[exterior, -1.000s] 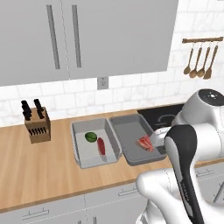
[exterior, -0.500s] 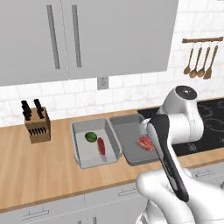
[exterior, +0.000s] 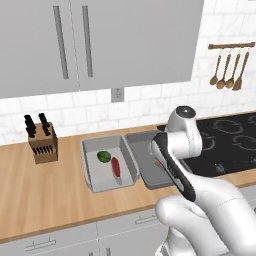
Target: Place one avocado and one steak in each tupperware on the nearby counter, to pack two identical lunches.
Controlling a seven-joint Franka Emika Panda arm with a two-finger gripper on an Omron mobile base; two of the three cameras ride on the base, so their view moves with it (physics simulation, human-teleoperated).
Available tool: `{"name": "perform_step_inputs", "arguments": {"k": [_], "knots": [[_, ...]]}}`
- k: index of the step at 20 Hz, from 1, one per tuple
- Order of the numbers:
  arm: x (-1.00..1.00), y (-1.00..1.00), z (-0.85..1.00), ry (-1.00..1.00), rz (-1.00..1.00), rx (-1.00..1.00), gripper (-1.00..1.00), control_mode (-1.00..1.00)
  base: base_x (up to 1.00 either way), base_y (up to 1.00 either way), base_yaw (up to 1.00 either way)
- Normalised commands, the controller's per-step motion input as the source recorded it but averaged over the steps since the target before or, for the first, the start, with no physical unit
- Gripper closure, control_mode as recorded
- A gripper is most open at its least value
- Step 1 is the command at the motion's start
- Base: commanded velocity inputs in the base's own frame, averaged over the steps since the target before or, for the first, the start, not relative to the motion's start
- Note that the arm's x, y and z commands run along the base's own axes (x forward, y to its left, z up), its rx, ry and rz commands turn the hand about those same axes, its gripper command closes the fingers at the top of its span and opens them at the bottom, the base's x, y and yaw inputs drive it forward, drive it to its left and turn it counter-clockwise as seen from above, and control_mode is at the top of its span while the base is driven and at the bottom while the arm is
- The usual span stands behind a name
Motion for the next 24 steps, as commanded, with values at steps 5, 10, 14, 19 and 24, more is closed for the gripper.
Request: {"name": "perform_step_inputs", "arguments": {"k": [5,10,14,19,24], "knots": [[0.97,0.00,-0.19,0.20,0.08,-0.03,1.00,-1.00,0.00,0.00,0.00],[0.49,-0.04,-0.65,-0.04,0.17,0.01,1.00,-1.00,0.00,0.00,0.00],[0.39,0.18,-0.54,-0.02,0.12,0.00,1.00,-1.00,0.00,0.00,0.00],[0.49,0.18,-0.44,-0.01,0.10,0.00,1.00,-1.00,0.00,0.00,0.00],[0.43,0.00,-0.31,-0.01,0.12,0.00,-1.00,-1.00,0.00,0.00,0.00]]}}
